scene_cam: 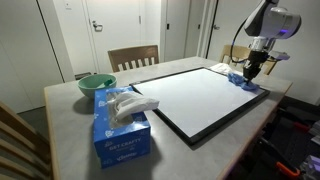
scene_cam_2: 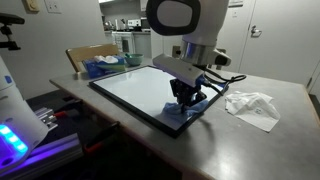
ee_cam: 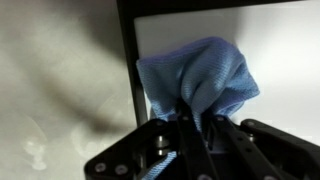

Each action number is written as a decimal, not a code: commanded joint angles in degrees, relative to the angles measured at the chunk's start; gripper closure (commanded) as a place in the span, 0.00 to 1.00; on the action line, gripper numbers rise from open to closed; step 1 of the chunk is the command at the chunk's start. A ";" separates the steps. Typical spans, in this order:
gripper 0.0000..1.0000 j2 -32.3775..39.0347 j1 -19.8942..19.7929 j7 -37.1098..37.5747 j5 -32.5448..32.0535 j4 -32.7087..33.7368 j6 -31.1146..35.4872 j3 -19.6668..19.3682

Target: Use the blue cloth to wipe the whiteboard

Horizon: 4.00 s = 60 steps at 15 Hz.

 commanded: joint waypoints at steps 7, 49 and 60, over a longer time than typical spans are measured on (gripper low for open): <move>0.97 4.46 1.19 4.28 -5.49 6.41 -3.33 0.63; 0.97 24.73 3.47 9.39 -12.46 45.11 -23.20 3.96; 0.97 26.32 4.25 9.23 -12.17 48.77 -24.87 6.45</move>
